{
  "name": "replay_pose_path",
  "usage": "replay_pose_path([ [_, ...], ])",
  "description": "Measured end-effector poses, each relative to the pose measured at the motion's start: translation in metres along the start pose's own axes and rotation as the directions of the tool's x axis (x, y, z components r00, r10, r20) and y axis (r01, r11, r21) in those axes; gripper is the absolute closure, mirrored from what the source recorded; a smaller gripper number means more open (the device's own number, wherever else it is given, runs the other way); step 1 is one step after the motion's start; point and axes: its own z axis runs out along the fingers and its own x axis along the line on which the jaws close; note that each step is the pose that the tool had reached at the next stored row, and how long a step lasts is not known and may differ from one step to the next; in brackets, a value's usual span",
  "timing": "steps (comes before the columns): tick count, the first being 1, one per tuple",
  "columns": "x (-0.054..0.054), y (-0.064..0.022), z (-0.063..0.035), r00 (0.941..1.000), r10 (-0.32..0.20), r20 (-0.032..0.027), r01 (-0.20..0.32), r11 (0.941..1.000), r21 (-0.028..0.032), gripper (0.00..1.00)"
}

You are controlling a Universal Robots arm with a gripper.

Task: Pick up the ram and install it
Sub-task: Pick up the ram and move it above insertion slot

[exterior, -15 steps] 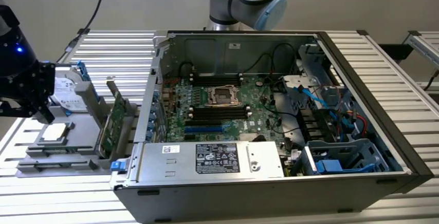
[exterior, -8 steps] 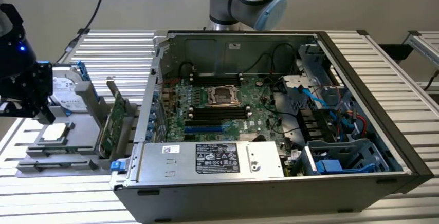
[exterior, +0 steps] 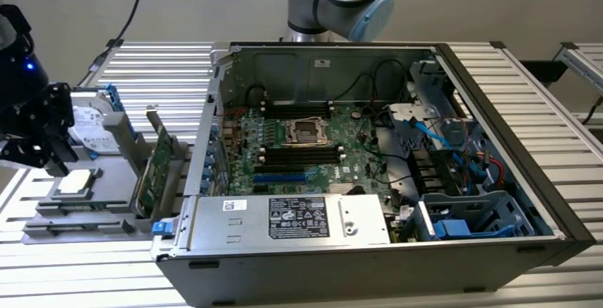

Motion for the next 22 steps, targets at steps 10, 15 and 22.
replay_pose_path([
  [10, 0.010, 0.0072, 0.0179, 1.0000, -0.002, 0.0002, 0.002, 1.0000, 0.0004, 0.64],
  [15, 0.017, 0.0086, 0.0273, 1.0000, -0.005, 0.0000, 0.005, 1.0000, 0.0003, 0.64],
  [22, 0.021, 0.0106, 0.0404, 0.9998, -0.022, -0.0002, 0.022, 0.9998, 0.0014, 0.64],
])
